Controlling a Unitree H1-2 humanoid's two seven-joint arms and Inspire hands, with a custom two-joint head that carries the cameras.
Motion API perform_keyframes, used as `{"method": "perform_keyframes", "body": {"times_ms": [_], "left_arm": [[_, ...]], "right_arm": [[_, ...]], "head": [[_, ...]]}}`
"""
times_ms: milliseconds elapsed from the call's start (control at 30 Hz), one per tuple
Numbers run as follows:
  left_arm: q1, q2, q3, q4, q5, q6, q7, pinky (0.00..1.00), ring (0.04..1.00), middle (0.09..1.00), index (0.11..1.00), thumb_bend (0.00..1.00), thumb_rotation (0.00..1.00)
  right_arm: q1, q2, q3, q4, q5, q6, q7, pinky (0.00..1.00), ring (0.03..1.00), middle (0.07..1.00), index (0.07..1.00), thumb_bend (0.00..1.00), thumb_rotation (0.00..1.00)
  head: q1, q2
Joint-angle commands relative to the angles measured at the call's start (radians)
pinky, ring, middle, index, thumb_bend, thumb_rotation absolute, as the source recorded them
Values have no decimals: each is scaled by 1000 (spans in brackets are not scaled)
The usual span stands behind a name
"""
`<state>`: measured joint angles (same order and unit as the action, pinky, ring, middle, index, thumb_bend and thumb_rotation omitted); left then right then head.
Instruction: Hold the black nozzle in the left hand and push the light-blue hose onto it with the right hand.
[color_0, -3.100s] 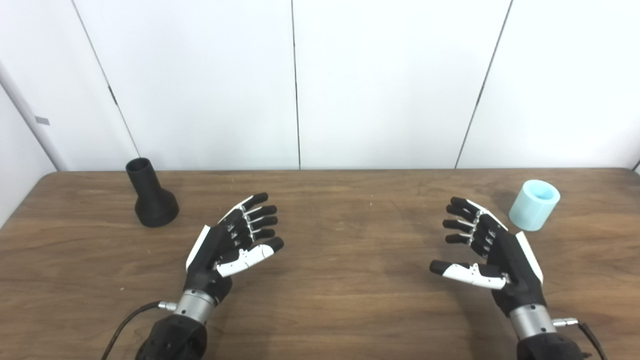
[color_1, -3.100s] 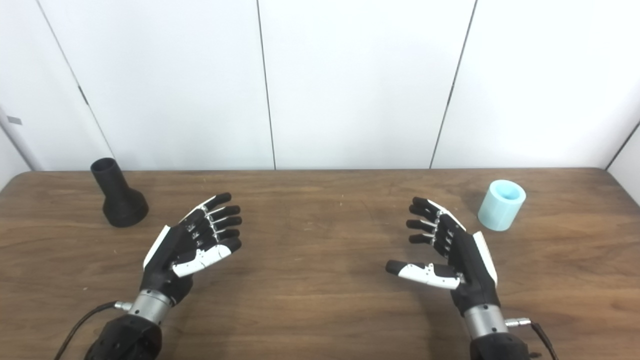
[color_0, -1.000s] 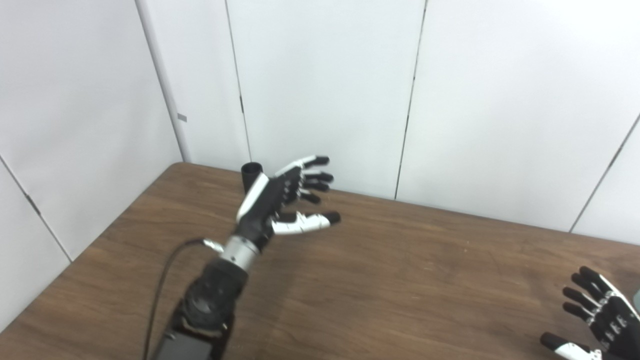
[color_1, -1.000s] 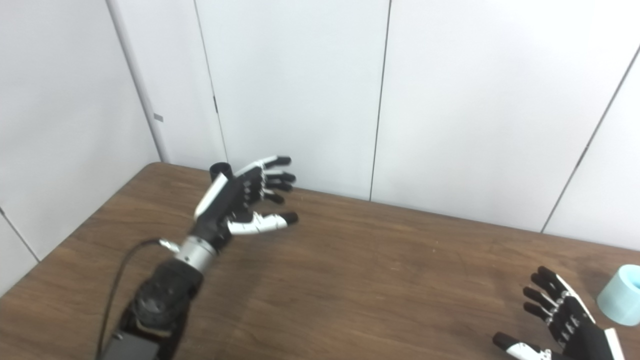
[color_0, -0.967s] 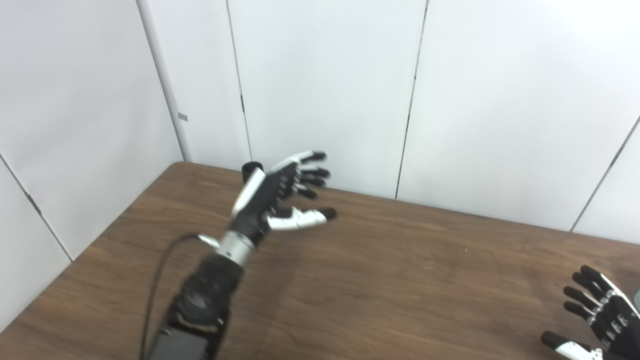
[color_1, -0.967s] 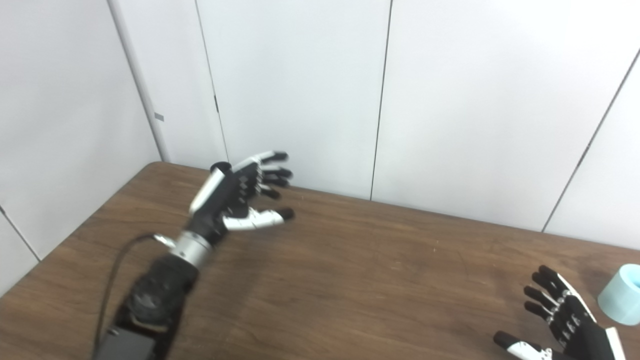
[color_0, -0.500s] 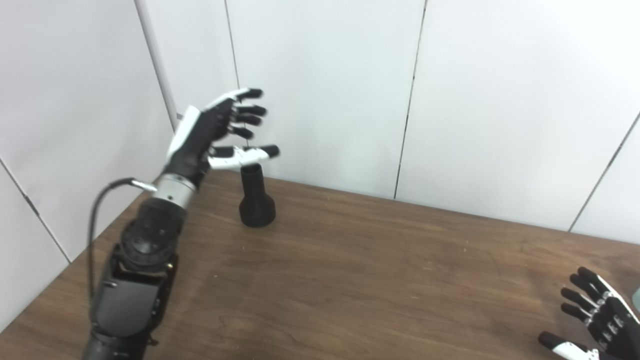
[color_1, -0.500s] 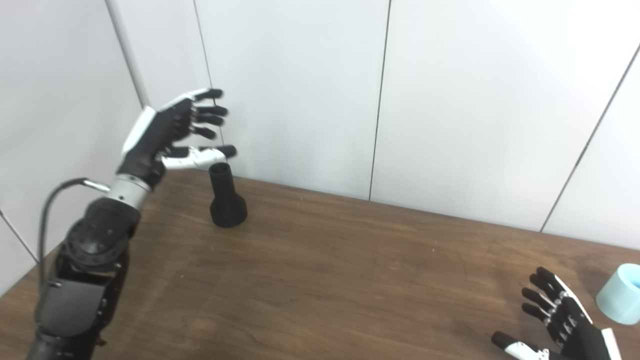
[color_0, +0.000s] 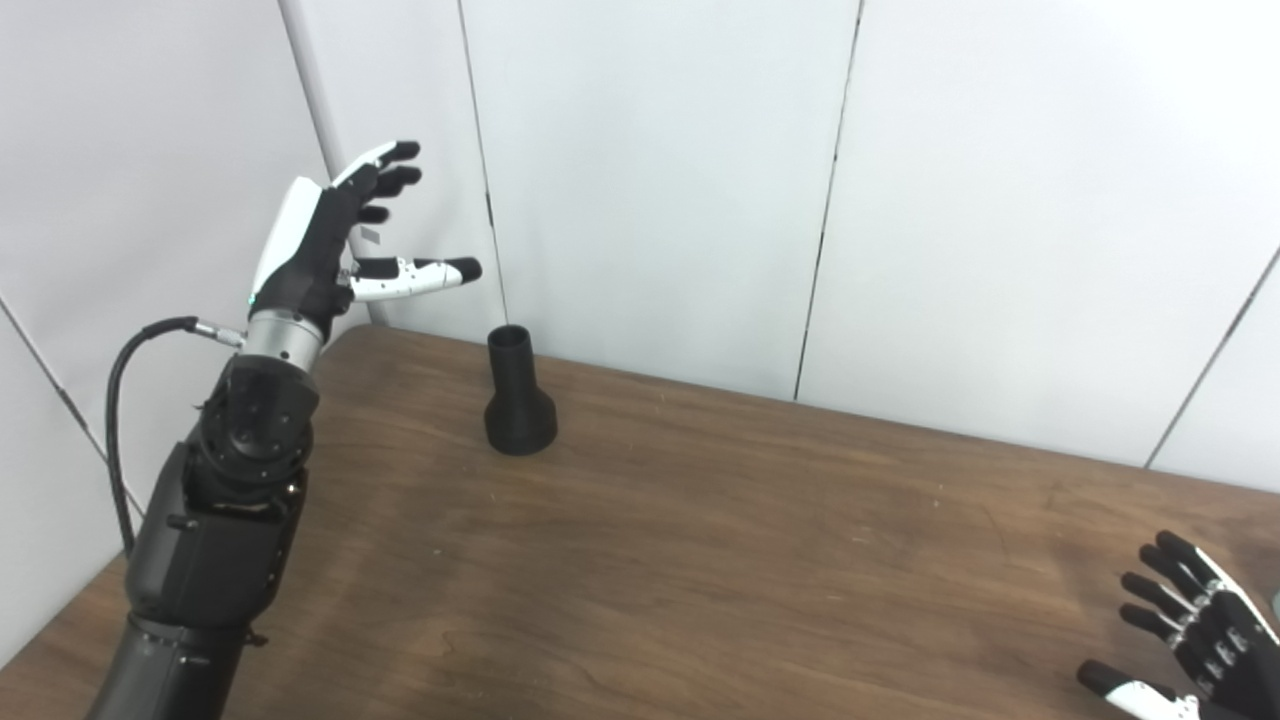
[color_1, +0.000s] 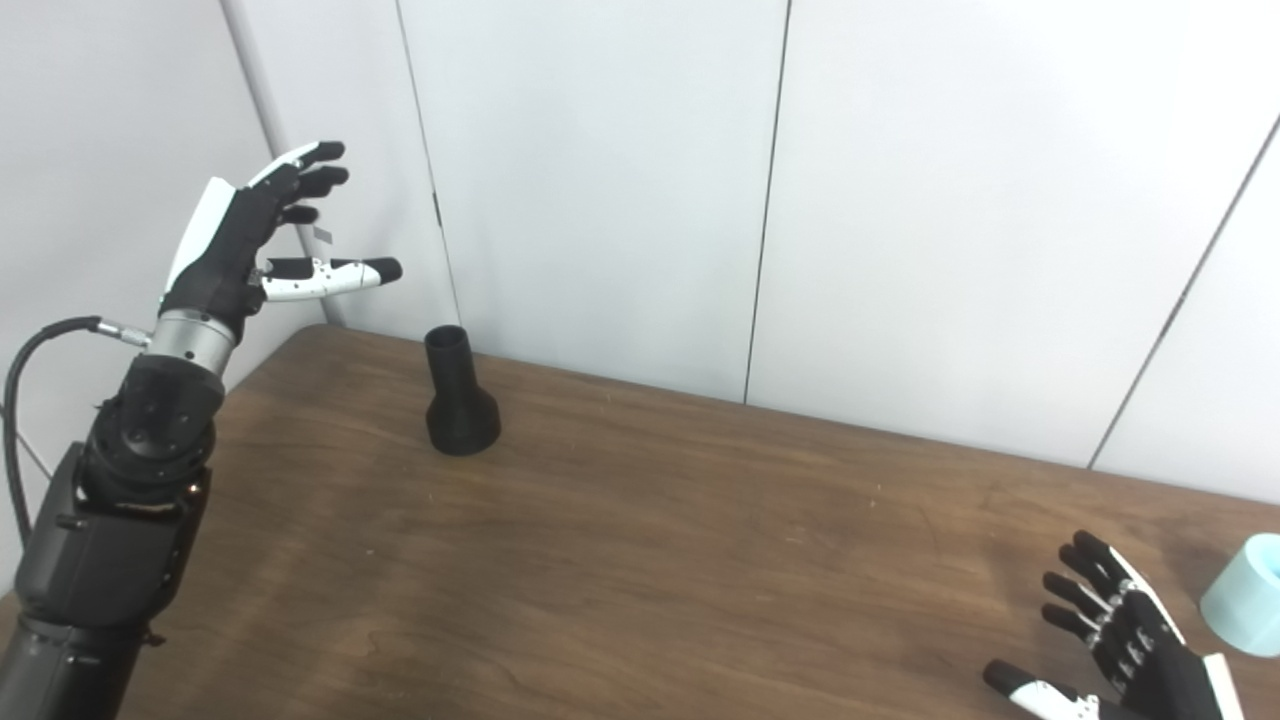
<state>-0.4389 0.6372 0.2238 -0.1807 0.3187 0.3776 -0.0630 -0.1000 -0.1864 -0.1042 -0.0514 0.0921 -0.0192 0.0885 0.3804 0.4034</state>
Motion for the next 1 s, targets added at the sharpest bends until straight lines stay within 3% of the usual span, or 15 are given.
{"method": "perform_keyframes", "body": {"times_ms": [0, 133, 300, 633, 967], "left_arm": [[-39, 58, -5, -6, 26, 31, -22, 972, 979, 912, 877, 877, 300], [-43, 53, -16, 21, 8, 84, -61, 999, 999, 969, 932, 956, 304], [-41, 50, -33, 50, 19, 92, -99, 1000, 1000, 975, 945, 997, 328], [-45, 65, -103, 143, 35, 88, -157, 1000, 1000, 960, 967, 1000, 365], [-66, 48, -138, 239, 65, 90, -157, 1000, 1000, 963, 997, 1000, 375]], "right_arm": [[-32, -8, -7, -20, 13, -47, 5, 753, 818, 871, 876, 678, 0], [-31, -10, -6, -16, -5, -62, -1, 722, 807, 863, 869, 691, 0], [-31, -12, -7, -14, -21, -72, -8, 687, 794, 854, 860, 706, 7], [-26, -8, -10, -29, -22, -58, -10, 694, 793, 852, 858, 708, 35], [-28, -7, -10, -21, -25, -66, -12, 692, 784, 846, 853, 717, 48]], "head": [[0, 0], [-3, 4], [-3, 6], [-7, 13], [-13, 14]]}}
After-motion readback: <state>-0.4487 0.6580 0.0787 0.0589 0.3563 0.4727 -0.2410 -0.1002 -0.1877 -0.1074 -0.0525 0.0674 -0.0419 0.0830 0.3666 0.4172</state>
